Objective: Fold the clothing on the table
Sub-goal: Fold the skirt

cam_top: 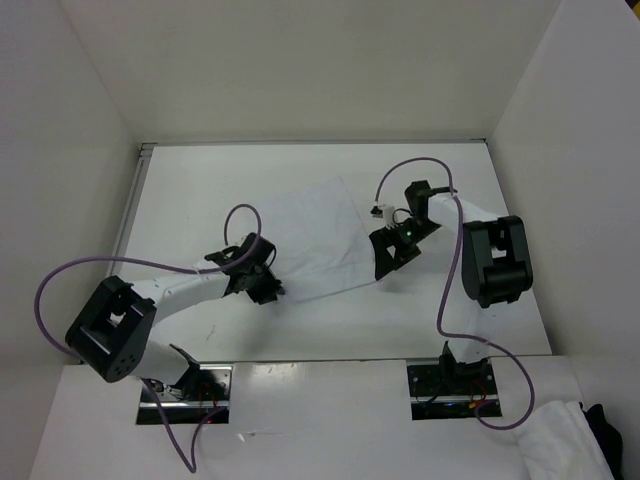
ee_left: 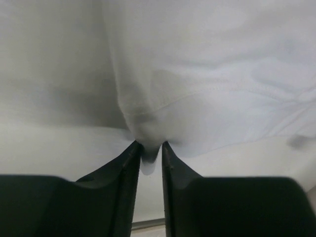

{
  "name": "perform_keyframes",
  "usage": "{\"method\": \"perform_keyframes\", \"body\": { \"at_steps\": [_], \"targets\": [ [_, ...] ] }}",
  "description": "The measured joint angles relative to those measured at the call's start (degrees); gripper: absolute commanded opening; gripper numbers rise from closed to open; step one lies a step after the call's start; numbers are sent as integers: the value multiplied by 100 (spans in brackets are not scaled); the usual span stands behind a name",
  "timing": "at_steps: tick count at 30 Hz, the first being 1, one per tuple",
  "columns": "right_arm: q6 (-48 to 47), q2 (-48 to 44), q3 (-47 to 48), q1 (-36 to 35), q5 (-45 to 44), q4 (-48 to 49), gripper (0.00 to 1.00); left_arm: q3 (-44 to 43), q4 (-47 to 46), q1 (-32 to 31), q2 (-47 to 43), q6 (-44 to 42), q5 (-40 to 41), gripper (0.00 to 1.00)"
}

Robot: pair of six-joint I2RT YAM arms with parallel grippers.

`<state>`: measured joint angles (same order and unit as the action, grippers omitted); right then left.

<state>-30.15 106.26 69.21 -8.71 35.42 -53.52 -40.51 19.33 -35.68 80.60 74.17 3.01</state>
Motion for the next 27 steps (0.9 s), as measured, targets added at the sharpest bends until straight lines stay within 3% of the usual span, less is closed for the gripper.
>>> {"method": "perform_keyframes", "body": {
  "at_steps": [5,11,12,15,16,20,27],
  "targets": [
    [271,-643,-219,-4,-31,260,99,-9,66,597,120,-249,-103,44],
    [723,-2190,-651,-4,-120,1010,99,-407,520,857,120,-374,-186,50],
    [787,-2426,-769,-4,-114,1185,99,-468,588,887,118,-385,-208,59],
    [922,-2970,-1121,109,-140,1628,99,-573,839,979,105,-407,-304,71],
    [966,-3150,-1266,236,-105,1790,99,-581,944,1005,74,-411,-330,86],
    [1095,-3713,-1635,938,-46,2105,99,-662,1443,1045,-201,-398,-396,99],
    [1078,-3539,-1694,1386,297,2312,99,-1067,2092,1161,-883,-516,-605,100]
  ]
}}
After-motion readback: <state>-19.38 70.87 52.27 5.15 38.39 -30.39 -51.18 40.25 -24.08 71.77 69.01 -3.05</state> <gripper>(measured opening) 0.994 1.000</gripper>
